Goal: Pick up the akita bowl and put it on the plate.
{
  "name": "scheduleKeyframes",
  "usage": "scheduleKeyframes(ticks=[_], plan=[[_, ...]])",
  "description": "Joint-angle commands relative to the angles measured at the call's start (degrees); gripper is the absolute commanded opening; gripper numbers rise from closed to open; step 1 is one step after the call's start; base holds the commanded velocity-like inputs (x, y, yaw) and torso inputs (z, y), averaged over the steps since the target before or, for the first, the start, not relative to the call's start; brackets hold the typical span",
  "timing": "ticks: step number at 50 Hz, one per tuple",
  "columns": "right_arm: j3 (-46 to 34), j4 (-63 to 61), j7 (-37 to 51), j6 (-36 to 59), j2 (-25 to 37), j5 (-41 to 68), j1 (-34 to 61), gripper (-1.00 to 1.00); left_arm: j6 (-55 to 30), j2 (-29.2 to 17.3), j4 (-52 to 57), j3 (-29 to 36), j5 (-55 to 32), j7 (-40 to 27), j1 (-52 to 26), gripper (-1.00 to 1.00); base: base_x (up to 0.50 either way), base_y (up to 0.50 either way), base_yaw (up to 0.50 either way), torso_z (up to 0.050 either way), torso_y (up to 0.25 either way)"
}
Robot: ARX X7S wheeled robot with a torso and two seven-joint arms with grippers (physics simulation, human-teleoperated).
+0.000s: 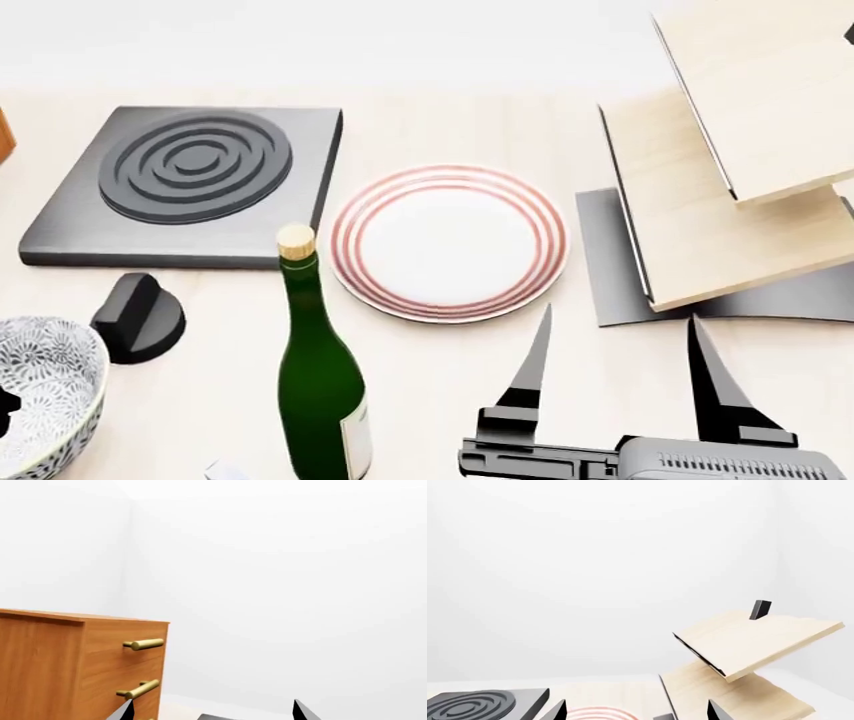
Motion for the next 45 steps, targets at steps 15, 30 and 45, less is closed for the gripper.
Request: scheduleKeyframes(ticks=[15, 30, 45], plan=[[-0.4, 0.1, 0.7, -0.1, 0.6, 0.5, 0.1, 1.00, 0.3, -0.5, 0.0, 0.5, -0.1, -0.5, 0.1, 1.00, 0.16, 0.00, 0.00, 0.000, 0.000], [-0.9, 0.5, 0.9, -0.4, 0.8, 0.8, 0.2, 1.00, 0.7, -0.7, -0.1, 0.8, -0.1, -0.7, 0.3, 1.00, 0.16, 0.00, 0.00, 0.000, 0.000], [-1.2, 0.3, 1.3, -0.5, 1.1, 1.0, 0.1, 1.00, 0.8, -1.0, 0.0, 1.1, -0.1, -0.9, 0.3, 1.00, 0.16, 0.00, 0.00, 0.000, 0.000]])
